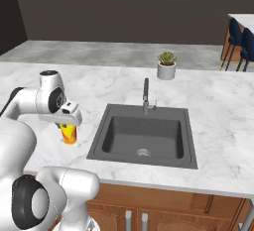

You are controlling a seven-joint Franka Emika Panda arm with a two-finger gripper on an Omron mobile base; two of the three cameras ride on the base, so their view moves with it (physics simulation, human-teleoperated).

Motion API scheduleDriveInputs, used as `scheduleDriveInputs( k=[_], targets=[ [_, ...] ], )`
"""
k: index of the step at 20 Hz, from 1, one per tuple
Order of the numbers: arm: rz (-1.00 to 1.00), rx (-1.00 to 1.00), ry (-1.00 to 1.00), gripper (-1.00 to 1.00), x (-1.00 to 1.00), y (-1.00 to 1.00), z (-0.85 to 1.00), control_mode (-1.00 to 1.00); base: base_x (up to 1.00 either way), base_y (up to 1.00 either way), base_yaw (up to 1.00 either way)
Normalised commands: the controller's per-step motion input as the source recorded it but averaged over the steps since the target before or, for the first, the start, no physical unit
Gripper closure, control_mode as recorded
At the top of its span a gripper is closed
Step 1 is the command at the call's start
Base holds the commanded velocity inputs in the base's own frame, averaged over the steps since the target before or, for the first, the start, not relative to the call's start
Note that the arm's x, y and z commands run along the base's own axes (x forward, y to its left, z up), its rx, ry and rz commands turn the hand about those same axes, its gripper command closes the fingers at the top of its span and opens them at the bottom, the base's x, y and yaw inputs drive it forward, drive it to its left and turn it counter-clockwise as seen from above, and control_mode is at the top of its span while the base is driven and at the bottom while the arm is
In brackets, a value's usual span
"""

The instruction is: Pick the cup and bowl from the counter and place them on the counter next to the sink.

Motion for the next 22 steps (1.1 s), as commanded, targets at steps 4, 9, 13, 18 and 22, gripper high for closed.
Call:
scheduleDriveInputs(
  k=[4,9,13,18,22],
  targets=[
    [-0.17,0.0,0.0,1.0,0.06,0.0,-0.31,-1.0,0.0,0.0,0.0],
    [-0.12,0.0,-0.01,1.0,0.0,0.0,-0.17,-1.0,0.0,0.0,0.0],
    [-0.08,0.0,0.0,1.0,0.0,0.0,-0.2,-1.0,0.0,0.0,0.0],
    [-0.08,0.0,-0.01,1.0,0.0,0.0,-0.17,-1.0,0.0,0.0,0.0],
    [-0.08,0.0,-0.01,1.0,0.0,0.0,-0.2,-1.0,0.0,0.0,0.0]
  ],
)
